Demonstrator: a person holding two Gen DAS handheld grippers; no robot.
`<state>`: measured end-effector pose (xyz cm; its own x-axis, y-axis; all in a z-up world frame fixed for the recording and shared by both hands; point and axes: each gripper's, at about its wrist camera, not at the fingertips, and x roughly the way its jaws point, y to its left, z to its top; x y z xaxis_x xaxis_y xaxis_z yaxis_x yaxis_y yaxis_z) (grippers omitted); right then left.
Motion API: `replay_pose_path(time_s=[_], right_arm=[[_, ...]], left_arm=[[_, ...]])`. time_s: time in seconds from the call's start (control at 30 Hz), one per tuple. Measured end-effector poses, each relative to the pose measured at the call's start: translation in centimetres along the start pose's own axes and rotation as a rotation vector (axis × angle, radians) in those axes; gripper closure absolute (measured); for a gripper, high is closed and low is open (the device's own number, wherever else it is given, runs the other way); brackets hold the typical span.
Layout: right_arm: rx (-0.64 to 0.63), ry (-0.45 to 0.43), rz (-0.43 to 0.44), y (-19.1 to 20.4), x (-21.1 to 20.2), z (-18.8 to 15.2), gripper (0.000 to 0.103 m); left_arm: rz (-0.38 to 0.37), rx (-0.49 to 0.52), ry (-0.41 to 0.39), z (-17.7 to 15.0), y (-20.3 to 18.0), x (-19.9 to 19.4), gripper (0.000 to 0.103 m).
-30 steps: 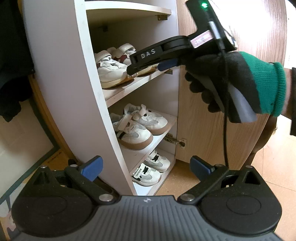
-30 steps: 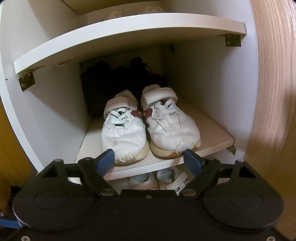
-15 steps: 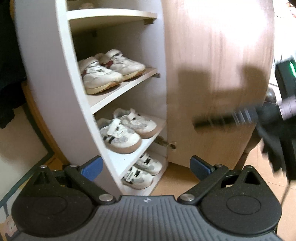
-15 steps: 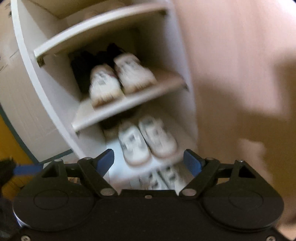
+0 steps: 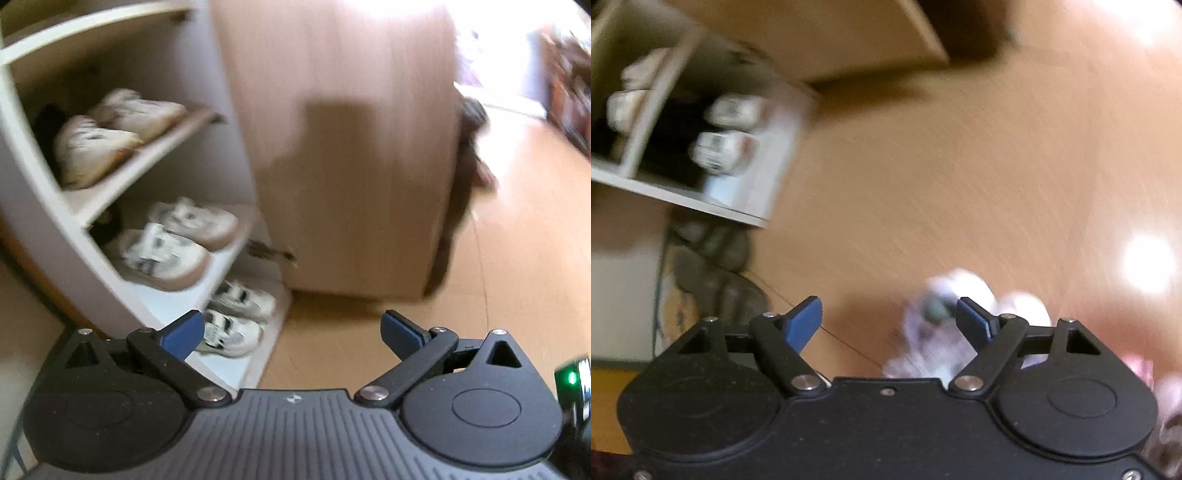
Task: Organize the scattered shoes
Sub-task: 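Withdraw the right tool and move it over the floor shoes, then grasp the white lace-up sneakers beside the pink shoes in the right tool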
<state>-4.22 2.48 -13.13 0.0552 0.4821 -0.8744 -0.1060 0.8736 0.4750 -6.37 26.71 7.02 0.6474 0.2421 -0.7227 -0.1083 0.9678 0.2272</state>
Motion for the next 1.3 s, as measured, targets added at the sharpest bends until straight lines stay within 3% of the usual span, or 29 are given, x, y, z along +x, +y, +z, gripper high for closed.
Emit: replay_pose_path(time_s=[0.13, 0.23, 0.43, 0.57, 0.8, 0.93, 1.07, 1.1, 1.2, 1.3], right_arm=[[0.027, 0.021, -0.055, -1.7, 1.2, -2.1, 0.028], [0.042, 0.008, -0.084, -1.8, 1.1, -2.4, 0.032], [0.056, -0.026, -0.123, -2.1, 2.3, -2.7, 0.044], [0.105, -0.078, -0.129, -2.1, 3.3, -2.6, 0.044], [0.196, -0.086, -0.195, -2.7, 5.5, -3.2, 0.045], [0.222, -0.102, -0.216, -3.1, 6.5, -3.2, 0.056], [0.229, -0.102, -0.249, -3.1, 7.4, -2.6, 0.057], [0.22, -0.104, -0.255, -3.2, 7.4, -2.4, 0.063], [0.165, -0.106, -0.234, -3.1, 7.0, -2.5, 0.078], [0.165, -0.132, -0.172, -3.4, 5.6, -2.5, 0.08]], left_arm=[[0.028, 0.124, 0.067, -1.5, -1.8, 1.2, 0.001], [0.043, 0.145, 0.09, -2.2, -2.0, 1.6, 0.001], [0.047, 0.159, 0.101, -2.9, -2.0, 1.6, 0.001], [0.054, 0.149, 0.098, -2.8, -1.6, 1.6, 0.001], [0.059, 0.133, 0.089, -2.8, -0.9, 1.5, 0.001], [0.066, 0.119, 0.091, -2.9, -0.4, 1.6, 0.001], [0.07, 0.116, 0.099, -3.0, -0.1, 1.8, 0.001], [0.07, 0.115, 0.098, -3.0, -0.1, 1.7, 0.001], [0.071, 0.108, 0.094, -2.8, 0.0, 1.7, 0.001], [0.068, 0.103, 0.087, -2.6, -0.2, 1.6, 0.001]])
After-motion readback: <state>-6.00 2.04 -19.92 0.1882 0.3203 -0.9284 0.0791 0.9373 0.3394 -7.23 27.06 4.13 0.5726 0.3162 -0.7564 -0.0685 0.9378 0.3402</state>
